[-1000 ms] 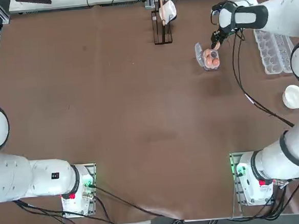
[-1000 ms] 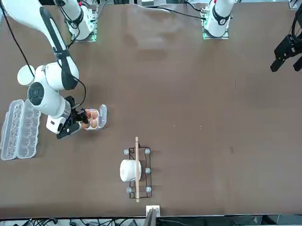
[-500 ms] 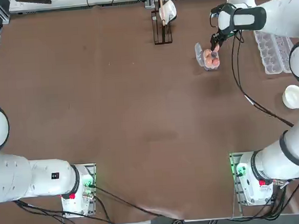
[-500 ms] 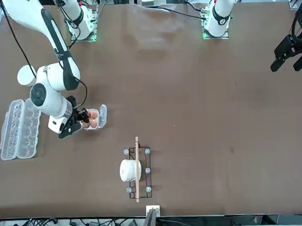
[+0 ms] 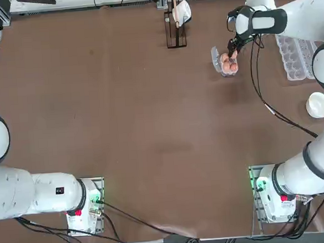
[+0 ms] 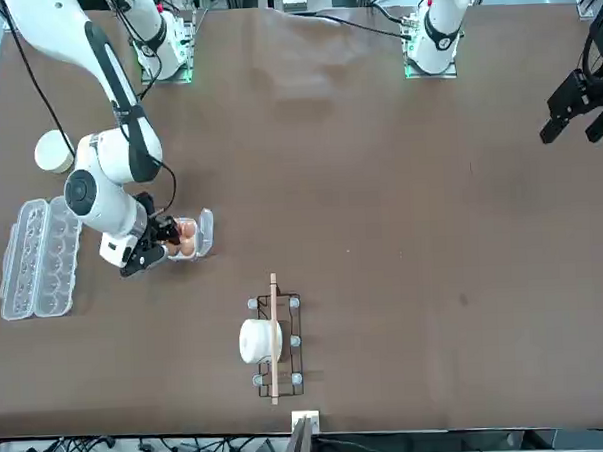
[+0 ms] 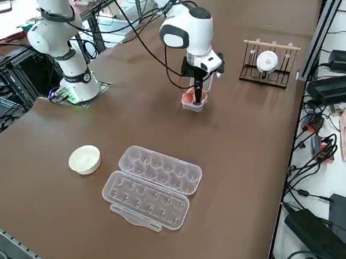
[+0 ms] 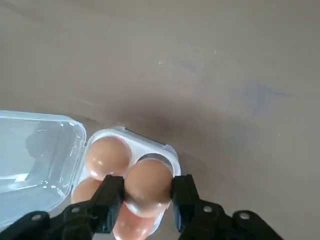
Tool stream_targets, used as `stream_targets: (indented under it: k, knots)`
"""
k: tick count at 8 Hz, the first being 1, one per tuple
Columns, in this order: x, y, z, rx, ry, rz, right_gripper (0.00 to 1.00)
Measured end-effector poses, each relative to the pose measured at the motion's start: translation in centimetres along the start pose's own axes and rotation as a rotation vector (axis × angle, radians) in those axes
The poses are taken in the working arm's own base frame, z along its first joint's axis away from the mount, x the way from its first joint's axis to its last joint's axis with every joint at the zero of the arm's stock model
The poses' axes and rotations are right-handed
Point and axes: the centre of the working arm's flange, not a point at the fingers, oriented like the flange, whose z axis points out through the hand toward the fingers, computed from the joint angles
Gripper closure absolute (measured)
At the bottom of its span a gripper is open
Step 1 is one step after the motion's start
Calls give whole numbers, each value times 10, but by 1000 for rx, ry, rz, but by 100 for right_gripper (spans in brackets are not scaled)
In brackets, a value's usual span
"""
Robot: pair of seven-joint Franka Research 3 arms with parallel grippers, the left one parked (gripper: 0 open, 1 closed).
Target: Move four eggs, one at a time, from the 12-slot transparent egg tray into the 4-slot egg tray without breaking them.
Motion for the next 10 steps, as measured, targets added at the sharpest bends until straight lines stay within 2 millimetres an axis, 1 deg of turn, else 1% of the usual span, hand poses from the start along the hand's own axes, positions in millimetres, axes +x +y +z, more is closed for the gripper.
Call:
stream_targets:
  k: [2,3,4,5,7,8,9,10]
  knots:
    - [0,1,0,0,-1,14,37]
    - [0,1,0,0,-1,16,29]
    - [0,1,0,0,-1,17,13]
    - [0,1,0,0,-1,17,0]
    - [0,1,-1,-1,3,17,0]
    - [1,1,-5,-3,11,17,0]
    - [3,1,-14,-8,27,20,0]
    - [5,1,-30,-13,46,33,0]
